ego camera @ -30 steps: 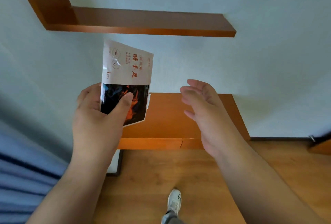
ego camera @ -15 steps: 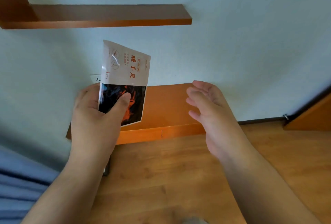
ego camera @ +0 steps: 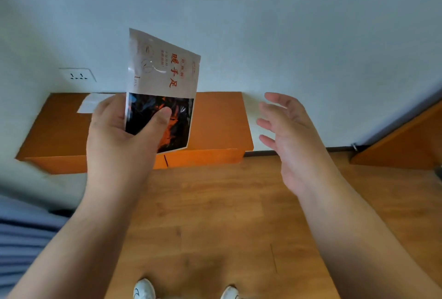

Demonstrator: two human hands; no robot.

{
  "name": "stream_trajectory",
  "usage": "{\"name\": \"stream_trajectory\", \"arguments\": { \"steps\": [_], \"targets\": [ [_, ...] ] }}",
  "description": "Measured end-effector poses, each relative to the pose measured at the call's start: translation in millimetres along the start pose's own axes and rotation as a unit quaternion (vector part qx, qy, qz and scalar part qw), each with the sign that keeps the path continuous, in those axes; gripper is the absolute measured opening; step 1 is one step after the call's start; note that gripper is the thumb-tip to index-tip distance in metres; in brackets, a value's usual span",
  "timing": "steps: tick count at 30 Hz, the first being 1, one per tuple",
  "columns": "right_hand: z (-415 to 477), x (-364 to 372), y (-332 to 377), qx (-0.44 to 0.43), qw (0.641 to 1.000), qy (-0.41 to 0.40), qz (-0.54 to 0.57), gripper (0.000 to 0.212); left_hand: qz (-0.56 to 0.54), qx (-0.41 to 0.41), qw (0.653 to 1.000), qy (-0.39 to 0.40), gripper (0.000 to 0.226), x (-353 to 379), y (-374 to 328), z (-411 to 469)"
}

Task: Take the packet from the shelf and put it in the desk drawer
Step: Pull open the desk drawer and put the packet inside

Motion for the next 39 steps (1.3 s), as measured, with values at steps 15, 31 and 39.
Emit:
{"name": "stream_trajectory", "arguments": {
  "steps": [15,31,39],
  "targets": [
    [46,-22,-42,0.067,0.997,0.02,-0.017,0.028,0.086,-0.048,0.995,0.035,0.011,58,26,-11],
    [109,34,-127,0.132,0.987,0.013,-0.09,0.032,0.112,-0.117,0.986,0.042,0.016,83,131,45],
    [153,36,-183,0.167,0.98,0.028,-0.109,0.036,0.139,-0.157,0.978,0.022,0.04,117,185,32]
  ]
}}
Point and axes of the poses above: each hand's wrist, its own z-axis towards the middle knuckle, its own x-axis out of the palm, y = z × x, the point moved 2 cm from there along z, towards the middle knuckle, and after that the axes turned 1 degree about -y, right-handed, at the moved point
